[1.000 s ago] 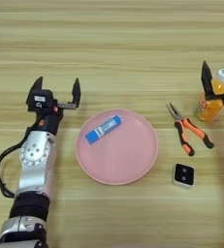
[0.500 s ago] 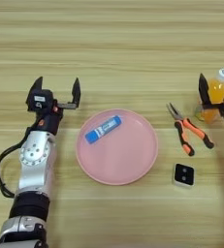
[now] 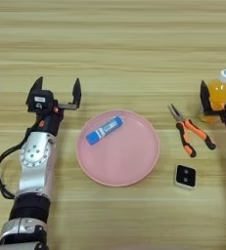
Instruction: Move the objects on the table
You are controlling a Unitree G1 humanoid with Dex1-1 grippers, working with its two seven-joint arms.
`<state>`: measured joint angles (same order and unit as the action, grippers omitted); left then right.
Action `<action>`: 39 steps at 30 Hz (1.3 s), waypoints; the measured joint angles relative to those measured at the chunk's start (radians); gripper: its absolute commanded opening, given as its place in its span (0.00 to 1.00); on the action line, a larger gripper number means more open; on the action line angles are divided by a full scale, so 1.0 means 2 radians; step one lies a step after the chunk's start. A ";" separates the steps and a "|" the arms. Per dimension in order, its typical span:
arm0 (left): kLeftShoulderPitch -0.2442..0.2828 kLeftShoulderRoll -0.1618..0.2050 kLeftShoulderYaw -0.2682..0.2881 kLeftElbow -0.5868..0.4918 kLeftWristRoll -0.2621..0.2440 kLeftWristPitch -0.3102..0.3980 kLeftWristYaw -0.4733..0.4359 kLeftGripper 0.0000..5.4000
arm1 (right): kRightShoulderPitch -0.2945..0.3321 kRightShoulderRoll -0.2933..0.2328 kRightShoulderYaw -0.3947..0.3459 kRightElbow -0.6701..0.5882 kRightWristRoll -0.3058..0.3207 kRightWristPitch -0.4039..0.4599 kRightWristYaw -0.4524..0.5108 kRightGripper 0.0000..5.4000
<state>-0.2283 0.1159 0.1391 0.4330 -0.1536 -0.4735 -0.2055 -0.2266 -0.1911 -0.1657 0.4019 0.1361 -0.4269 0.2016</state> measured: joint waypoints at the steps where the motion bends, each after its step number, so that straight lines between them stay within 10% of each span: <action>1: 0.000 0.001 0.000 -0.001 0.000 0.000 0.000 1.00 | 0.000 0.000 0.000 0.001 -0.001 0.000 0.000 1.00; 16: 0.003 0.016 -0.037 -0.083 -0.004 0.054 -0.056 1.00 | -0.006 0.000 0.000 0.021 -0.005 -0.011 0.000 1.00; 25: 0.041 0.055 -0.102 -0.156 -0.006 0.143 -0.164 1.00 | -0.012 -0.001 0.000 0.032 -0.005 -0.014 0.000 1.00; 39: 0.055 0.102 -0.121 -0.192 -0.023 0.295 -0.217 1.00 | -0.012 -0.001 0.000 0.032 -0.005 -0.020 0.000 1.00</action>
<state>-0.1182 0.3205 -0.1028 0.0494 -0.1998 0.1164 -0.6391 -0.2504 -0.1923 -0.1666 0.4663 0.1269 -0.4661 0.2013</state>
